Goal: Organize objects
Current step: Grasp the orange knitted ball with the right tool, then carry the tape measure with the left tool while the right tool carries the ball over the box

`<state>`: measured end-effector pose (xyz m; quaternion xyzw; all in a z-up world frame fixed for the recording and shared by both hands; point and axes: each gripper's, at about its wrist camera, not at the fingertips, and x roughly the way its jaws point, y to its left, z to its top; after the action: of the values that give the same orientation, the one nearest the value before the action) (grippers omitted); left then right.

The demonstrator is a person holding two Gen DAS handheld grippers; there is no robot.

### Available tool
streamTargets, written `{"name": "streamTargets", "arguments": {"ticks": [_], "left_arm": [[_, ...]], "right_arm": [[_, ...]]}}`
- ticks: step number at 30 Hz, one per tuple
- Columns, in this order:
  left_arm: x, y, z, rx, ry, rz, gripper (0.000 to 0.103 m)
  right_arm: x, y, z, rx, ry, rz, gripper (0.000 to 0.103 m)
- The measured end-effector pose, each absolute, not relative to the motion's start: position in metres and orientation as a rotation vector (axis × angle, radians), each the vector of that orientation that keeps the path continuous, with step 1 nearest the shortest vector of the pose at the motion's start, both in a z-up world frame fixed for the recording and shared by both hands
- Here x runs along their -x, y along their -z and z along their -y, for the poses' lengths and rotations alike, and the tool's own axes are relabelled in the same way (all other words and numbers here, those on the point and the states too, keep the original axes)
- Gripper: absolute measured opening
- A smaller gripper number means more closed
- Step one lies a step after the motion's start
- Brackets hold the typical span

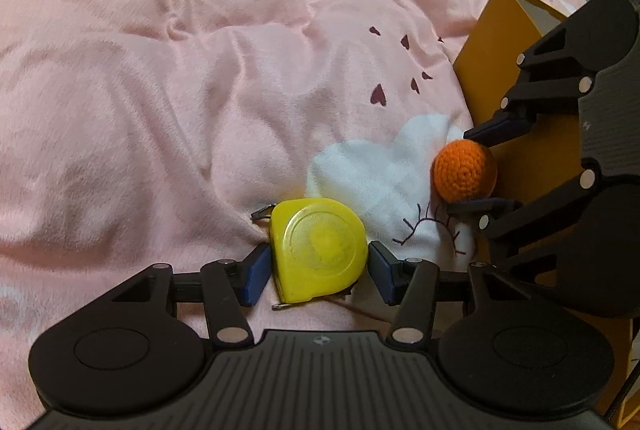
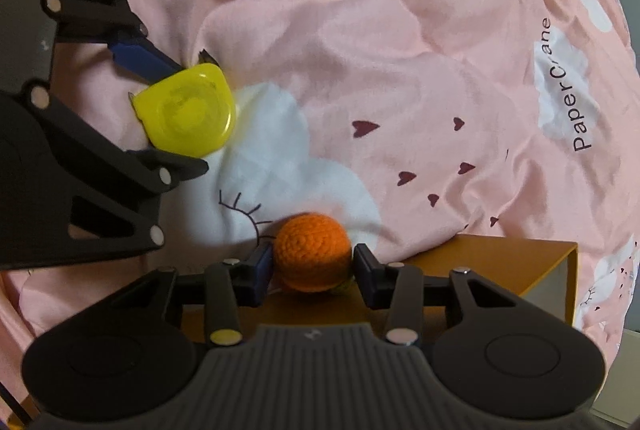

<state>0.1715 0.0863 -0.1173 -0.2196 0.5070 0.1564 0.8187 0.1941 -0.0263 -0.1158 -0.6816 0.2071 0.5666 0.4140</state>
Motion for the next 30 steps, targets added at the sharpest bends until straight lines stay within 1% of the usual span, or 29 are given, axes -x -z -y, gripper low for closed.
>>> {"name": "streamTargets", "arguments": {"ticks": [8,17,23,30], "left_arm": [[-0.168,0.113,-0.083,0.446,-0.321,-1.068,0.059],[-0.147,0.093,-0.091,0.522,-0.300,-0.982,0.059],[-0.131,0.062,-0.091,0.550,-0.255,-0.911,0.059],[-0.124,0.006,-0.074,0.488,-0.147,-0.806,0.059]], "right_arm": [[-0.187,0.082,0.044,1.604,-1.431,-0.462,0.043],[-0.185,0.025,0.075,1.400,-1.434,-0.433,0.043],[-0.193,-0.008,0.106,1.264,-1.397,-0.441,0.043],[-0.227,-0.029,0.155,1.152,-1.297,-0.533,0.043]]}}
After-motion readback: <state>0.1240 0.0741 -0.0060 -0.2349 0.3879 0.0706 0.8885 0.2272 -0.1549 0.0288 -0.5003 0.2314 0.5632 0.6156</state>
